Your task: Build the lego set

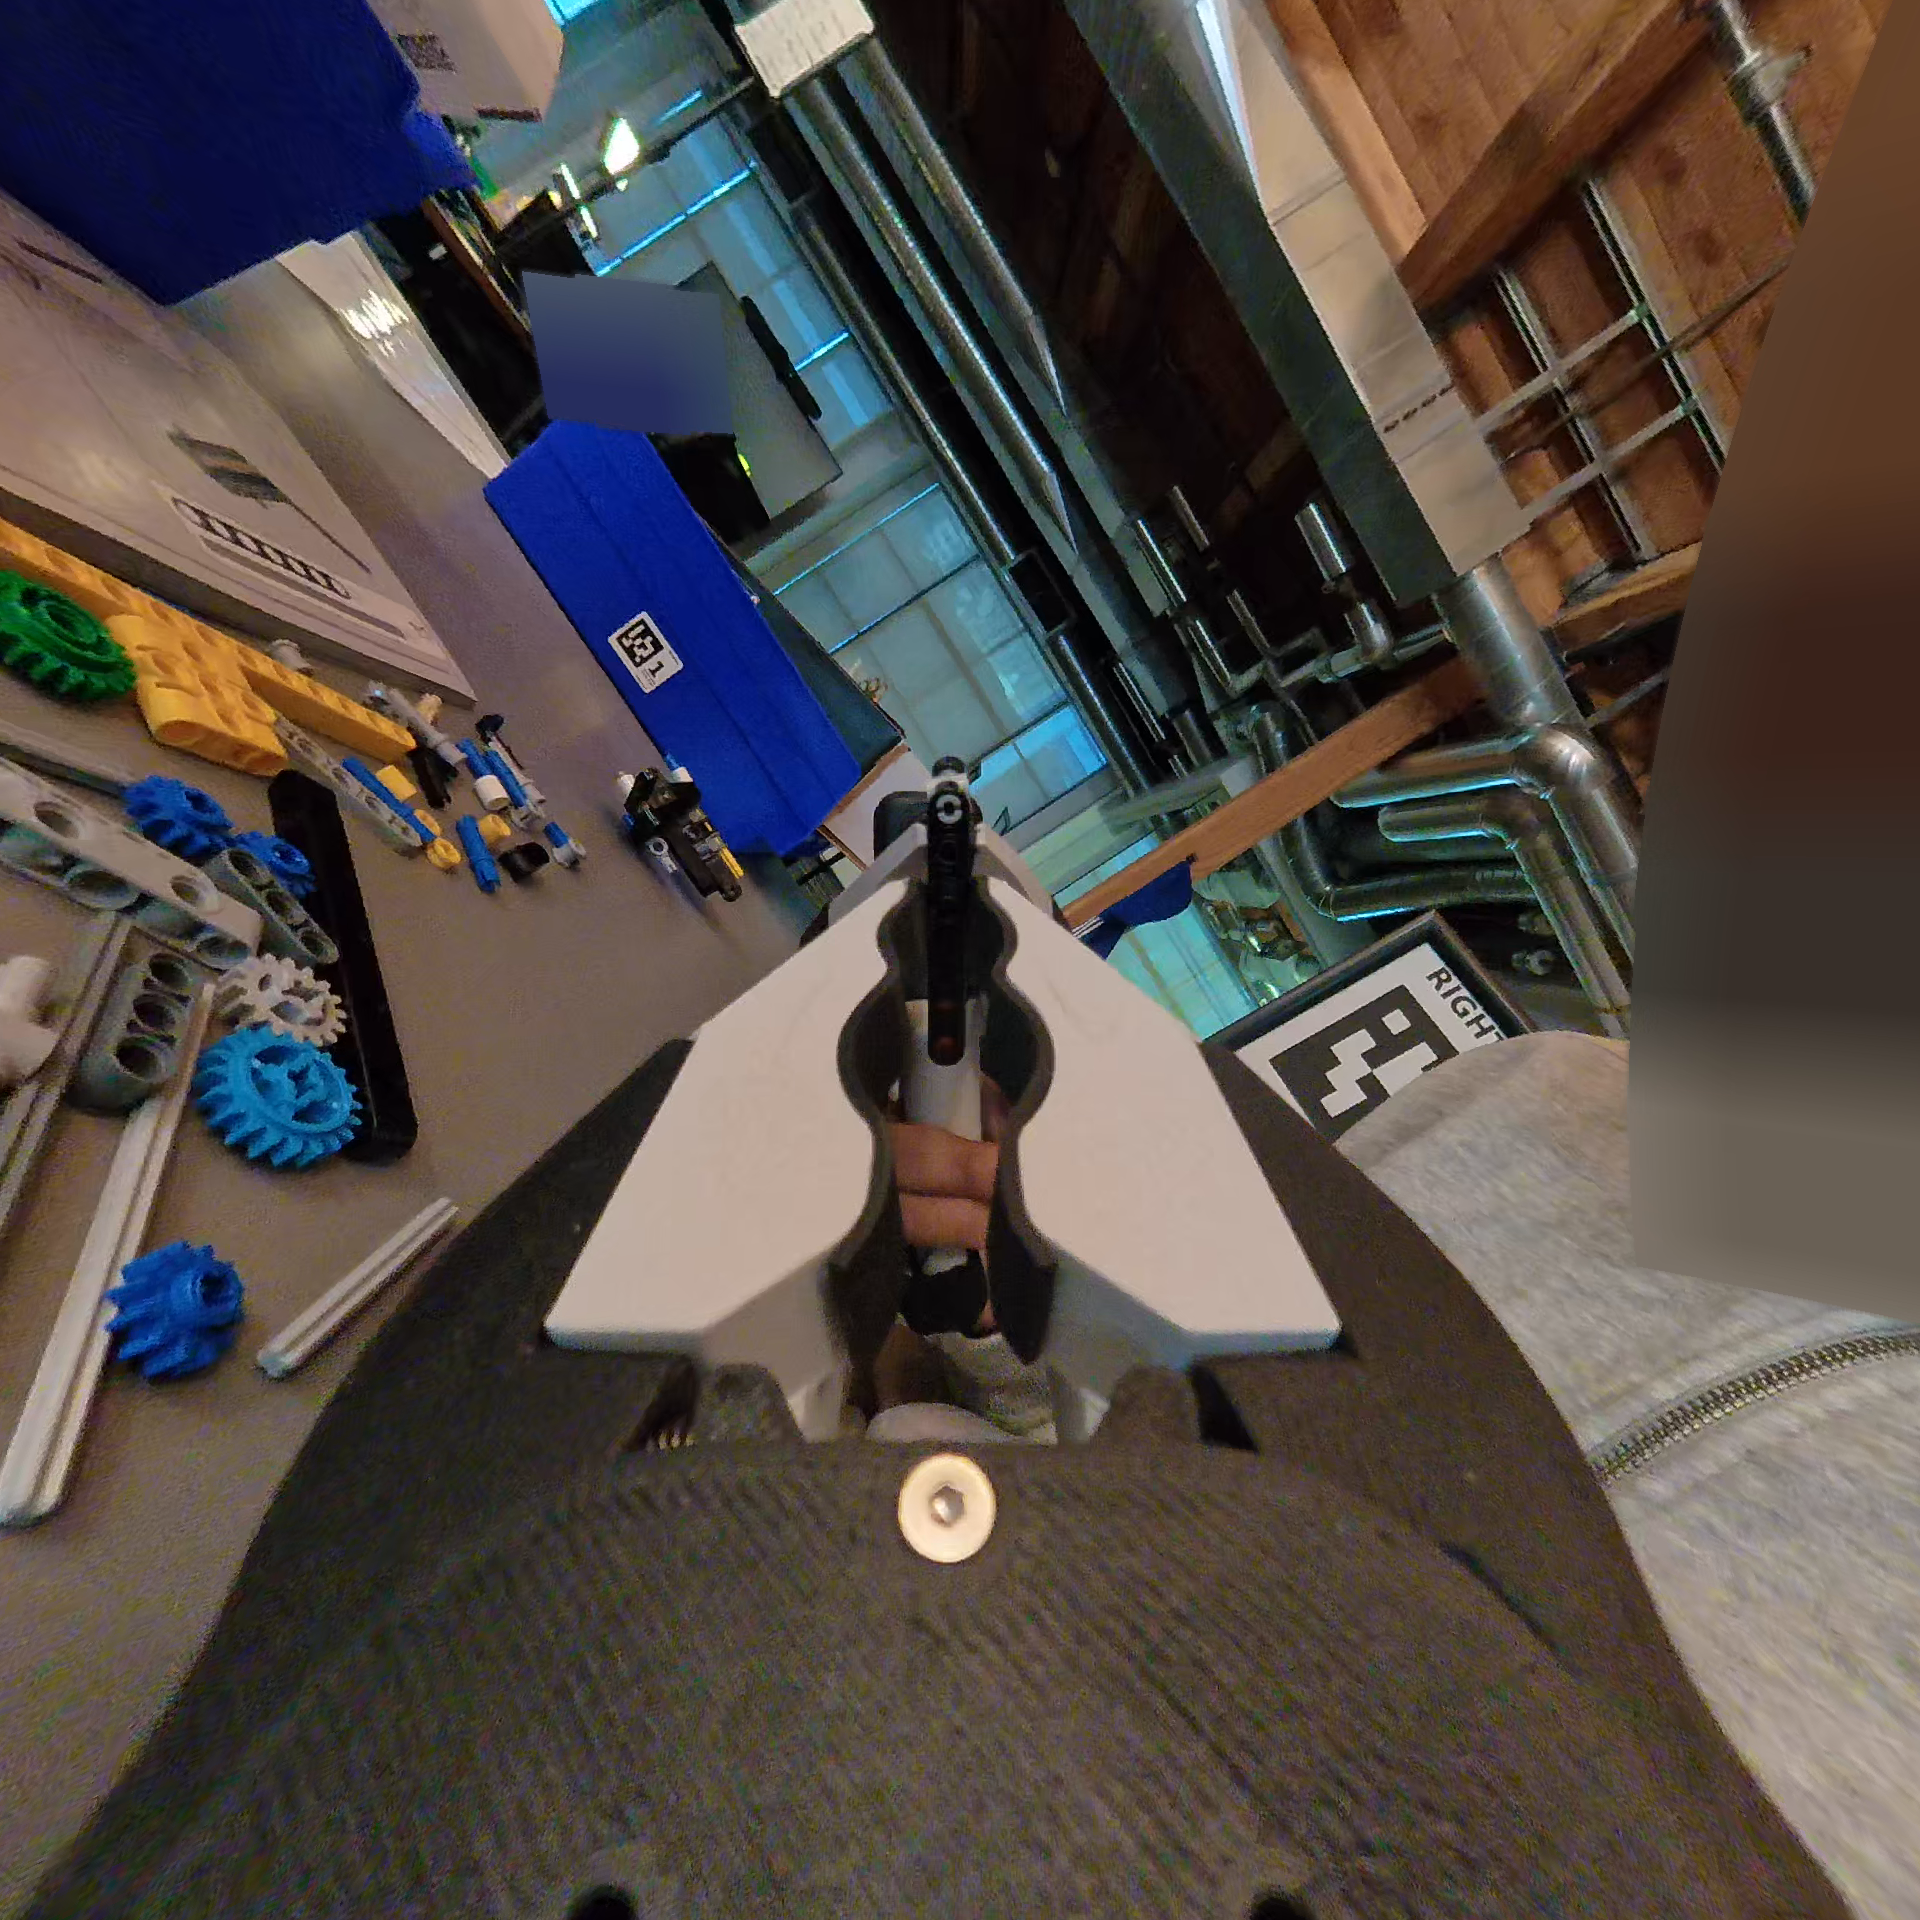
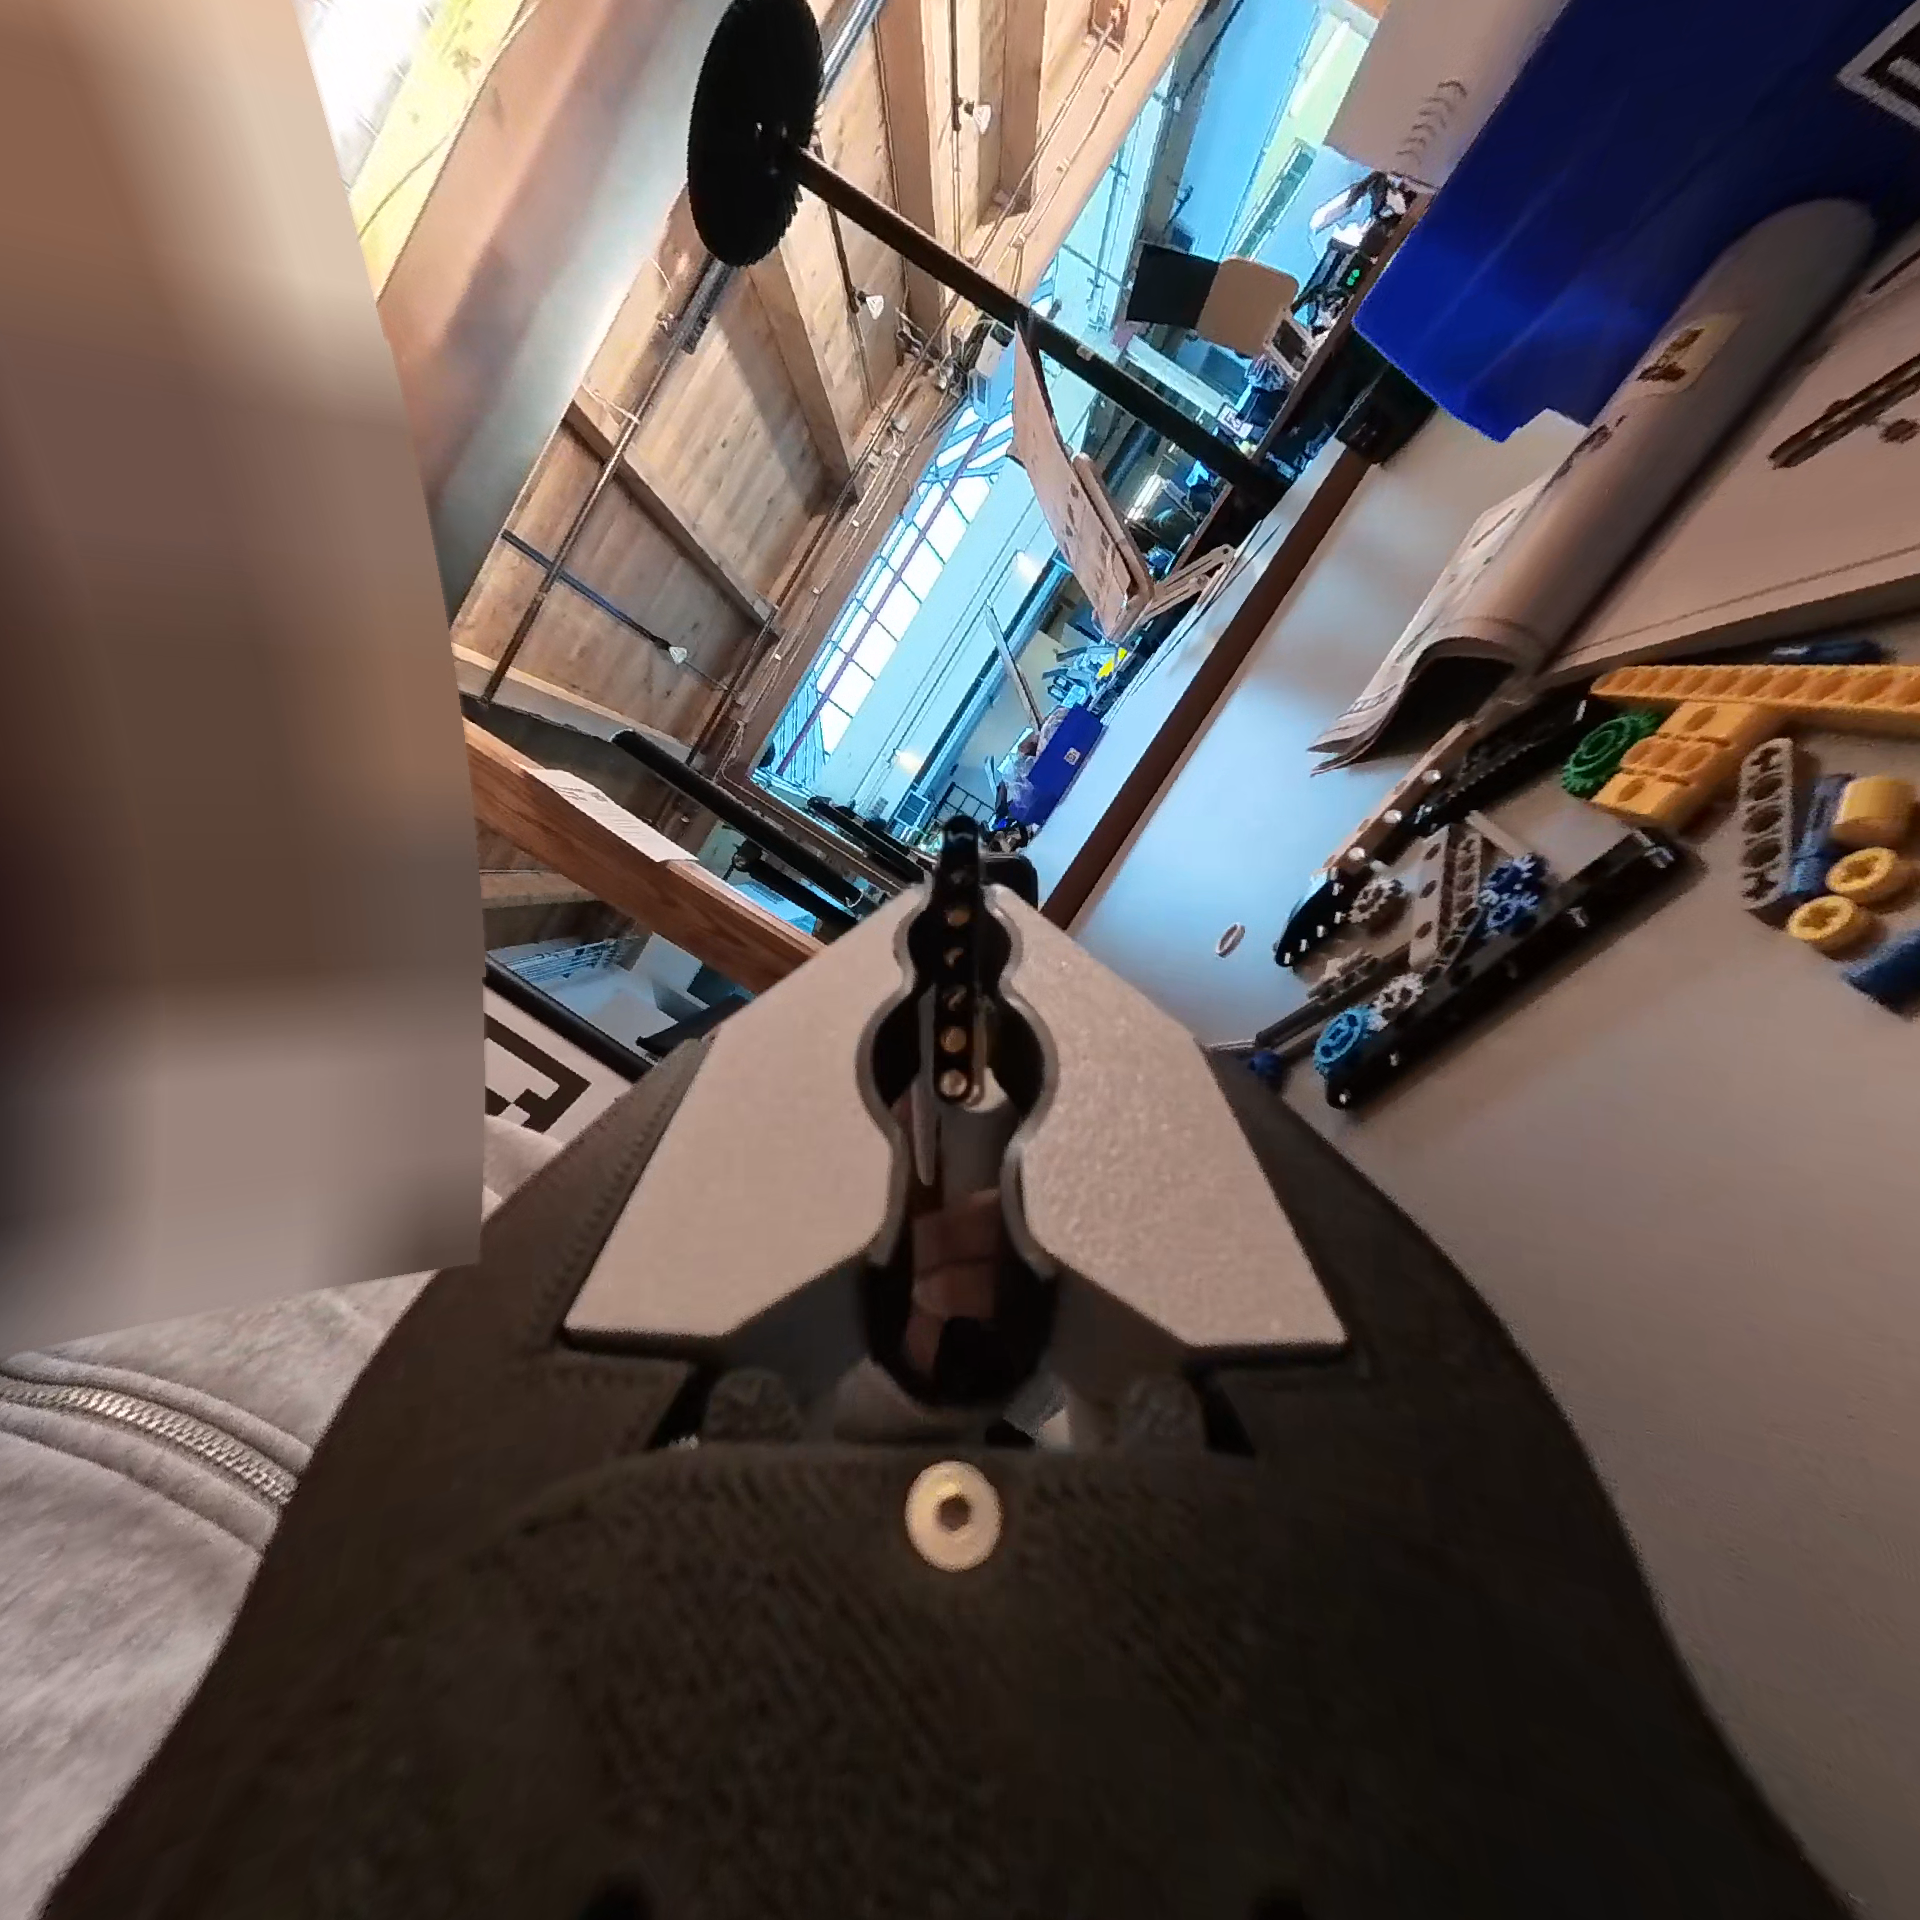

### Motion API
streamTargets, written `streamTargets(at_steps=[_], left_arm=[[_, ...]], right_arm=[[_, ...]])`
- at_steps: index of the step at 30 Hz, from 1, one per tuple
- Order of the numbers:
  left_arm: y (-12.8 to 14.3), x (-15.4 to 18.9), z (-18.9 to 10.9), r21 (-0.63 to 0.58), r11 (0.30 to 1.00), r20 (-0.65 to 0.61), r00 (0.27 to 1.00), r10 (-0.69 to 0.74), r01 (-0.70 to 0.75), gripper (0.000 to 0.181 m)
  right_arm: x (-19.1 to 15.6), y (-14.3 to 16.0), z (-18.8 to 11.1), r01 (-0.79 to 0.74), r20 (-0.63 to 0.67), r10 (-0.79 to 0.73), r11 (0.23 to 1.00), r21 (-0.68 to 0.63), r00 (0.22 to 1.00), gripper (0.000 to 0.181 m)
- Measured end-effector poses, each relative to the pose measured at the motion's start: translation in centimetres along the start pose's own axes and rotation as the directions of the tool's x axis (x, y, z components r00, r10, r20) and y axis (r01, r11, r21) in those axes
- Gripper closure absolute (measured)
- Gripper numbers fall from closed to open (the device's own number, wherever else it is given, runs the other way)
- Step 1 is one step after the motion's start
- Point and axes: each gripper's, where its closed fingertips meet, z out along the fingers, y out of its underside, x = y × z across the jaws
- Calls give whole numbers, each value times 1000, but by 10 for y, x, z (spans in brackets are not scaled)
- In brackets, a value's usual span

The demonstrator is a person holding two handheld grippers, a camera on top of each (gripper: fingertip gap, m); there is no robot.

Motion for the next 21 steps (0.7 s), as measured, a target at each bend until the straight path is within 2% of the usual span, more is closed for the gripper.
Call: streamTargets(at_steps=[9,14,18,21], left_arm=[[3,-2,0,-29,999,6,1000,24,-24,176],[10,-5,0,-109,994,5,1000,2,-2,176],[21,2,-3,-177,984,-3,1000,-3,2,176],[42,12,-16,-240,971,14,1000,-4,7,176]], right_arm=[[2,3,-3,18,-24,-19,998,-52,1000,177],[5,10,-10,27,-24,-31,986,-166,999,177],[-2,18,-17,29,-4,-30,976,-214,1000,177],[-12,40,-23,-34,-24,29,961,-276,999,177]])
